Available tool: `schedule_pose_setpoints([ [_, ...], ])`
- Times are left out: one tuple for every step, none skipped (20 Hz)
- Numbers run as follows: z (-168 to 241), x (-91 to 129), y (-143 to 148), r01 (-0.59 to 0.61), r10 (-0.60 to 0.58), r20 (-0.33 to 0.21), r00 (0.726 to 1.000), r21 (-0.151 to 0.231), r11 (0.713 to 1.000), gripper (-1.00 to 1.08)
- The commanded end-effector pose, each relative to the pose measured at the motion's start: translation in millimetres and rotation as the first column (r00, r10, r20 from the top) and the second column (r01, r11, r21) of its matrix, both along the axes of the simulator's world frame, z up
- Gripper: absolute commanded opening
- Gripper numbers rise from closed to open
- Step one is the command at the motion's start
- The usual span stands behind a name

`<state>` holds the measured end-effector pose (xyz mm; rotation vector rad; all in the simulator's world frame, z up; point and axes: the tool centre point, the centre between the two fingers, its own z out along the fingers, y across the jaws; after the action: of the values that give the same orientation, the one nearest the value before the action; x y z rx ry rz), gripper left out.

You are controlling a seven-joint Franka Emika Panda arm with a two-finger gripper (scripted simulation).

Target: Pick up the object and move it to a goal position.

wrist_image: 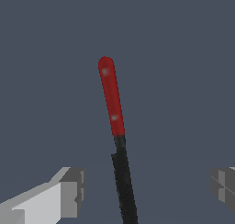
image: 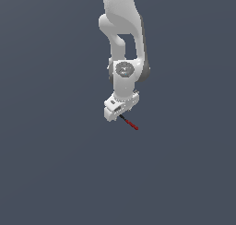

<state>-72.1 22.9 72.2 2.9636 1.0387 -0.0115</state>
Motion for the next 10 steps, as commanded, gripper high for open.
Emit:
schedule_pose_setpoints([
  [-5.4,-5.4,4.1,-0.057,0.057,0.003,0.998,0.001,0.998,1.0],
  [-7.1,-7.1,5.5,-0.075,0.075,0.003,0.997,0.001,0.997,1.0],
  [-8.6,-8.7,6.7,-0.091,0.091,0.004,0.996,0.002,0.996,1.0],
  [-9.9,-10.1,7.8,-0.105,0.105,0.005,0.994,0.002,0.994,1.0],
  [-11.1,-11.3,8.7,-0.117,0.117,0.005,0.993,0.003,0.993,1.0],
  [-12.0,-12.4,9.5,-0.127,0.127,0.006,0.992,0.003,0.992,1.0],
  [-12.8,-13.2,10.1,-0.136,0.136,0.006,0.991,0.003,0.991,1.0],
  [-13.4,-13.9,10.6,-0.142,0.142,0.006,0.99,0.003,0.99,1.0],
  [-13.8,-14.4,11.0,-0.147,0.147,0.006,0.989,0.003,0.989,1.0],
  [-14.1,-14.7,11.2,-0.15,0.15,0.006,0.989,0.004,0.989,1.0],
])
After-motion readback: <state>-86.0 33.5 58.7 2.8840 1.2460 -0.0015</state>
